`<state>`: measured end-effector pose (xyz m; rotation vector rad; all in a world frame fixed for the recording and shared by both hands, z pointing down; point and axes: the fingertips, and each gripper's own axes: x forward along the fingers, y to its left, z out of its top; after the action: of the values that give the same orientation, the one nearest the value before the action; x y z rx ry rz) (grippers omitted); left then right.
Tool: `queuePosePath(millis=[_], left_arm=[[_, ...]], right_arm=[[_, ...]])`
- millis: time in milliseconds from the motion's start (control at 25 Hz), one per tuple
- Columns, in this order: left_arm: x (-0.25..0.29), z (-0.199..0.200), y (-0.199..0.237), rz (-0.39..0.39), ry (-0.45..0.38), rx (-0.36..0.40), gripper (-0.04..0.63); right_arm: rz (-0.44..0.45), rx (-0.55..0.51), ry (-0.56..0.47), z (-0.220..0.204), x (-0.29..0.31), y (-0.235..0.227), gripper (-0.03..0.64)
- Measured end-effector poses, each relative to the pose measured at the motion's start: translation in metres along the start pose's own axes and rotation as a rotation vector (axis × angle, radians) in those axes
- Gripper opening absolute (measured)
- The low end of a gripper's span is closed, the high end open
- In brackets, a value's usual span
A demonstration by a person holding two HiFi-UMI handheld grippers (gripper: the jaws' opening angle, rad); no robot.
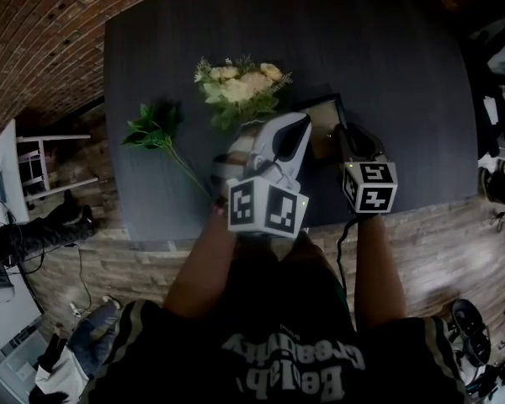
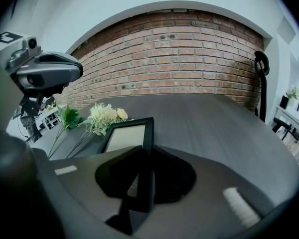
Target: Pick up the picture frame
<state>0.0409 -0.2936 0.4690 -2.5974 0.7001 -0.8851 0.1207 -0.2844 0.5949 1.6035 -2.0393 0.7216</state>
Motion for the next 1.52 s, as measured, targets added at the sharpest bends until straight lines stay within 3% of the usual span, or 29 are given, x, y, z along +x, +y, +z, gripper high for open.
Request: queuePosePath(millis=[640, 1200, 1520], left_arm=[[-0.020, 0.022, 0.009, 0.056, -0.018, 0.019, 0.003], [-0.040, 0.037, 0.026, 0.150, 0.000, 0.009, 0.003], [-0.053, 0.045, 0.040, 0.190, -0.014, -0.118, 0.005]], right_arm=[[-0.042, -0.043, -0.198, 0.067, -0.048, 0.003, 0.067], [-0.050, -0.066, -0.340, 0.119, -0.094, 0.009, 0.069], [-0.022, -0.097, -0.434, 0.155, -0.127, 0.027, 0.069]])
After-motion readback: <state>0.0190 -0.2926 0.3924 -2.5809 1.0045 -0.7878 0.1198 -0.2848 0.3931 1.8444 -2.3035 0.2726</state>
